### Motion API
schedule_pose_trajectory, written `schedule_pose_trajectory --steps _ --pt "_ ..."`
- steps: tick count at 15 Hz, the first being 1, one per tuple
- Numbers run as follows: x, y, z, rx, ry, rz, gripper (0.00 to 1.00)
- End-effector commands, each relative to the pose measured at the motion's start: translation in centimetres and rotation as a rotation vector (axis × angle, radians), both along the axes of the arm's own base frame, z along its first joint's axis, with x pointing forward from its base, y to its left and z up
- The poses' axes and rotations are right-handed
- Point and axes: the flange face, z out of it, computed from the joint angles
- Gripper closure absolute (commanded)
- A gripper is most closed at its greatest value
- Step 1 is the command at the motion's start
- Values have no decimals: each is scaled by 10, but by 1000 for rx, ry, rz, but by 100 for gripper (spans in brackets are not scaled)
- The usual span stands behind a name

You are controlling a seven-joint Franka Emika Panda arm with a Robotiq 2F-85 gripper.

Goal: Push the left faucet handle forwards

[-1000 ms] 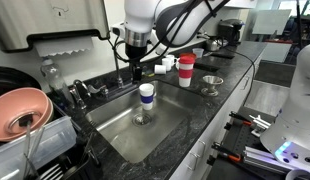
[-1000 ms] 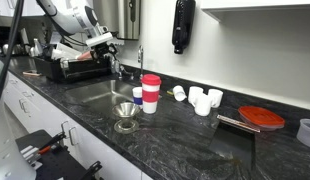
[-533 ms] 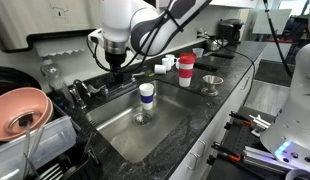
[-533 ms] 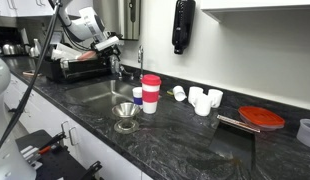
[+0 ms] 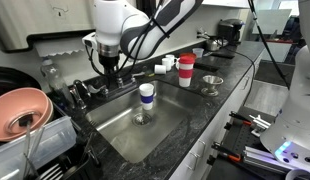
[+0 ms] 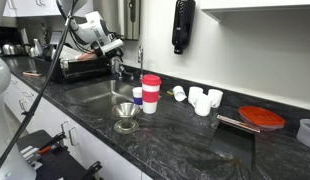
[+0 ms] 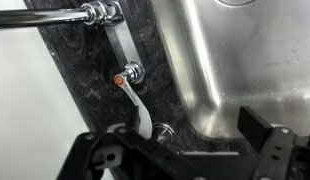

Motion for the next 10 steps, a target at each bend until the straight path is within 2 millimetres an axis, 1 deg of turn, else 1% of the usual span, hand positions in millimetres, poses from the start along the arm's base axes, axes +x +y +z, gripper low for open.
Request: schedule_pose_trajectory --steps 1,5,10 --pt "0 0 1 0 0 0 0" --pt "0 0 1 0 0 0 0" --pt "-1 18 1 -8 -34 34 0"
